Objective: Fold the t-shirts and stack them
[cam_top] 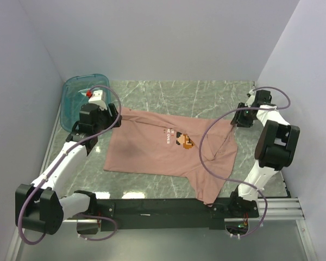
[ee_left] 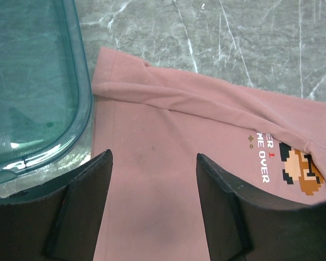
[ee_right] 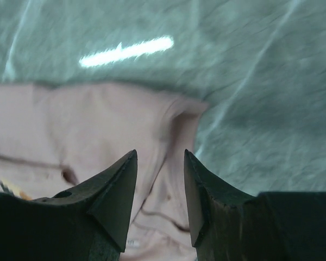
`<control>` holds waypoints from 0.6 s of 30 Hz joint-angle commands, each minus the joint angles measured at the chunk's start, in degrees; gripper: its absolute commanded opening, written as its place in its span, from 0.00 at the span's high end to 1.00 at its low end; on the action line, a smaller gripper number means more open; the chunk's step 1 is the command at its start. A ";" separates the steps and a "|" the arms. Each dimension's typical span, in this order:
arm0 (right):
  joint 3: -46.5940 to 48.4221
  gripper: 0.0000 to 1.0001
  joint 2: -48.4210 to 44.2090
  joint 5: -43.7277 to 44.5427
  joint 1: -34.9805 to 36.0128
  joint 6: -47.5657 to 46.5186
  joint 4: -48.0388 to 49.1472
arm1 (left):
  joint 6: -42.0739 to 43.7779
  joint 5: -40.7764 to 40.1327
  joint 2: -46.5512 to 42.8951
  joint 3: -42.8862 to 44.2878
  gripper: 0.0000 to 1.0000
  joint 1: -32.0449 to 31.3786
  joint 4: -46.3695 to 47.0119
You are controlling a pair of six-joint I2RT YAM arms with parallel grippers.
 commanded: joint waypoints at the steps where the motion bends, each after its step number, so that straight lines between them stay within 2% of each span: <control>1: 5.97 0.53 2.55 1.36 -1.15 4.15 0.15 | -1.34 -0.80 -2.52 -1.45 0.32 0.34 0.38; 10: 13.18 0.55 10.91 -1.89 -1.24 5.90 -2.84 | -2.49 -0.80 -3.22 -3.04 0.32 0.26 0.03; 18: 12.83 0.66 11.27 -2.69 -1.50 6.34 -3.46 | -2.40 -0.80 -4.10 -2.86 0.32 0.43 -0.93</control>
